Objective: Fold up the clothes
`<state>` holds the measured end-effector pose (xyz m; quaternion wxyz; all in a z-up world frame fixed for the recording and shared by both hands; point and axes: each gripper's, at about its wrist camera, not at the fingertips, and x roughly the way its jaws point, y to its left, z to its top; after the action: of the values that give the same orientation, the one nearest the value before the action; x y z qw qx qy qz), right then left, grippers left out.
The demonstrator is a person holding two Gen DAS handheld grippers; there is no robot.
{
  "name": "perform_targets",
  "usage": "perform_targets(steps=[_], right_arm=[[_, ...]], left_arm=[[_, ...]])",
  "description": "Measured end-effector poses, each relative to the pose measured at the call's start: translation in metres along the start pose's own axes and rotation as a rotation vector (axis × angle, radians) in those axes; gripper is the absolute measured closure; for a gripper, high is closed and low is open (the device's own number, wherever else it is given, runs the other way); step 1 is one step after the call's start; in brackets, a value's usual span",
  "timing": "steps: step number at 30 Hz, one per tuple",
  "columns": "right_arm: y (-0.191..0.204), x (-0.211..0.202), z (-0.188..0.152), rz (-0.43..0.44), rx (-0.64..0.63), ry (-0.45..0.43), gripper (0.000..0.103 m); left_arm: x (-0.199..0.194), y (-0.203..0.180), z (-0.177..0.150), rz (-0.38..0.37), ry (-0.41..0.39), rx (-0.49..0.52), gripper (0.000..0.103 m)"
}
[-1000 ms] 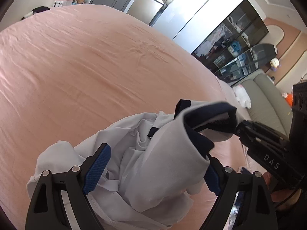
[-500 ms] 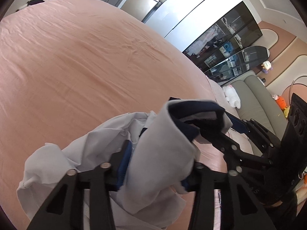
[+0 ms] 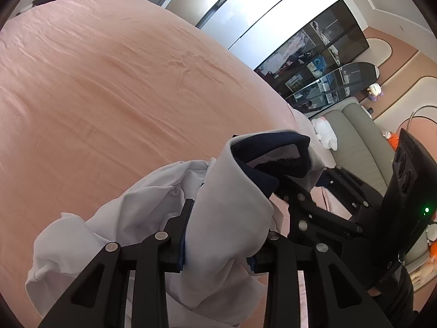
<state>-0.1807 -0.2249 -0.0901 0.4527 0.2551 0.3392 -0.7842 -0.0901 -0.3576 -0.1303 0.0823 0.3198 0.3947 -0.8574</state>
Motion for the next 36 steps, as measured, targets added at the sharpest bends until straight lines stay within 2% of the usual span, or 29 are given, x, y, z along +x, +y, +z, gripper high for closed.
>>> perform_targets(steps=[2,3,11,13,16,19,29,33,36], right_arm=[[-0.004,0.002,0.0,0.001,0.058,0.011,0.093],[-0.006,0.003,0.0,0.007,0.089,0.016,0.094],[-0.004,-0.009,-0.001,-0.029,0.207,-0.012,0.098],[-0.005,-0.014,-0.001,-0.028,0.273,-0.031,0.098],[-0.008,-0.024,0.0,0.006,0.374,-0.077,0.099],[-0.012,-0.034,0.005,0.053,0.448,-0.118,0.099],[-0.006,-0.09,0.038,0.056,0.414,-0.223,0.099],[-0.003,-0.111,0.046,0.038,0.398,-0.25,0.099],[-0.004,-0.123,0.048,0.016,0.404,-0.261,0.1]], left_arm=[[0.0,0.001,0.001,-0.001,0.01,0.008,0.074],[-0.001,0.0,0.002,0.0,0.017,0.015,0.074],[-0.011,-0.011,0.003,0.02,0.047,0.089,0.074],[-0.015,-0.015,0.006,0.018,0.049,0.115,0.074],[-0.025,-0.02,0.013,-0.004,0.053,0.152,0.075],[-0.038,-0.025,0.024,0.008,0.04,0.2,0.08],[-0.104,-0.036,0.07,-0.01,-0.081,0.259,0.082],[-0.12,-0.053,0.08,0.019,-0.091,0.344,0.082],[-0.125,-0.057,0.078,0.013,-0.085,0.354,0.082]])
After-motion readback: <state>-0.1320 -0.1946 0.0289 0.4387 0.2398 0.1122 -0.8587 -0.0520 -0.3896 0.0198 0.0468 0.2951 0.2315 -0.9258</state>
